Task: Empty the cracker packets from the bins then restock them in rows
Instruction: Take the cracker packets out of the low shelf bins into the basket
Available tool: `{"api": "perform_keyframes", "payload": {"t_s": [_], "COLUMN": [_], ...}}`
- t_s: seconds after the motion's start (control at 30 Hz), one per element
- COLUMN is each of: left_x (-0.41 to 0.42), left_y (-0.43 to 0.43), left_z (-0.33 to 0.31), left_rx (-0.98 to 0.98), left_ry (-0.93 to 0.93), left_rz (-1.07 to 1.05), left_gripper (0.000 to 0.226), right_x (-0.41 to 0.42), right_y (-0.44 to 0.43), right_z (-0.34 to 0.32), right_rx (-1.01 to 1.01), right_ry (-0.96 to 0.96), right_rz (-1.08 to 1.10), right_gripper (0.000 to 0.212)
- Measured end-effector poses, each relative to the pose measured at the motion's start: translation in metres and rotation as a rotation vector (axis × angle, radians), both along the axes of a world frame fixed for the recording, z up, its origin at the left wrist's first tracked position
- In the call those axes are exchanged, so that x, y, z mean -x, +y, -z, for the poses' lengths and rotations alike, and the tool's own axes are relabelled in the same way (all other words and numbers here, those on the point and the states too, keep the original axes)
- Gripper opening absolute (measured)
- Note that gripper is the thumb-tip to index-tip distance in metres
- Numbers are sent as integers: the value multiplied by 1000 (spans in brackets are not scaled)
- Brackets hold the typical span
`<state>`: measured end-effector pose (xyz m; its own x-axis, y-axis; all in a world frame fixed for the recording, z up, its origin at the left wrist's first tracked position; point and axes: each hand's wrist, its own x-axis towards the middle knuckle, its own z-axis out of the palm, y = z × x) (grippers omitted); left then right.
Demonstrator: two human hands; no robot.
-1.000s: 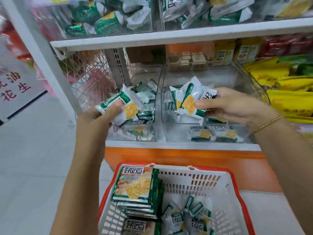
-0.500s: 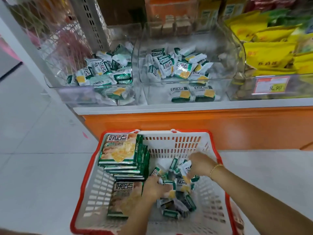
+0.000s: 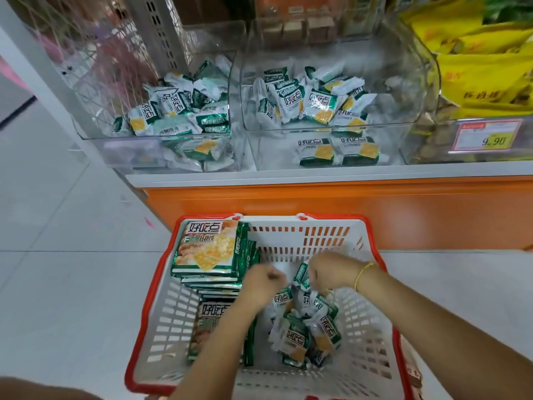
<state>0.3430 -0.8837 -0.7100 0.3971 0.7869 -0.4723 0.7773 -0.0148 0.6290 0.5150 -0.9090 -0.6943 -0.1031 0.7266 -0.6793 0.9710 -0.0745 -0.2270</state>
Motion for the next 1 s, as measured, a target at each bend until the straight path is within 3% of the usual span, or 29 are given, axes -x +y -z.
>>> {"api": "perform_keyframes", "payload": {"t_s": [0.13,0.23,0.4,0.5,0.7,0.87,1.0], "left_x": [1,6,14,19,28,28,30], "left_y": [37,55,89,119,179,230,252], "left_z": [-93,-160,-218,-226,-235,-242,-241], "left_rx": [-264,-482,-715,-760,-791,-748,-579], "left_ry": [-284,-479,-537,-421,-203,45,316], "left_rz": [-97,-163,-217,-195,-141,-74,31], "left_gripper": [20,26,11,14,25,35,61], "right_x": [-3,-5,-34,-52,-77,-86,-73], "right_y": [32,42,84,118,158,174,203], "right_z": [-119,-201,-251,-248,-215,-208,-205], "right_rx": [-315,-478,-745,-718,-549,-668,-686], "right_ry": [231,283,239,140,-128,-75,-103], "right_rz": [81,75,269,367,353,337,169], "right_gripper": [26,26,24,23,52,61,82]}}
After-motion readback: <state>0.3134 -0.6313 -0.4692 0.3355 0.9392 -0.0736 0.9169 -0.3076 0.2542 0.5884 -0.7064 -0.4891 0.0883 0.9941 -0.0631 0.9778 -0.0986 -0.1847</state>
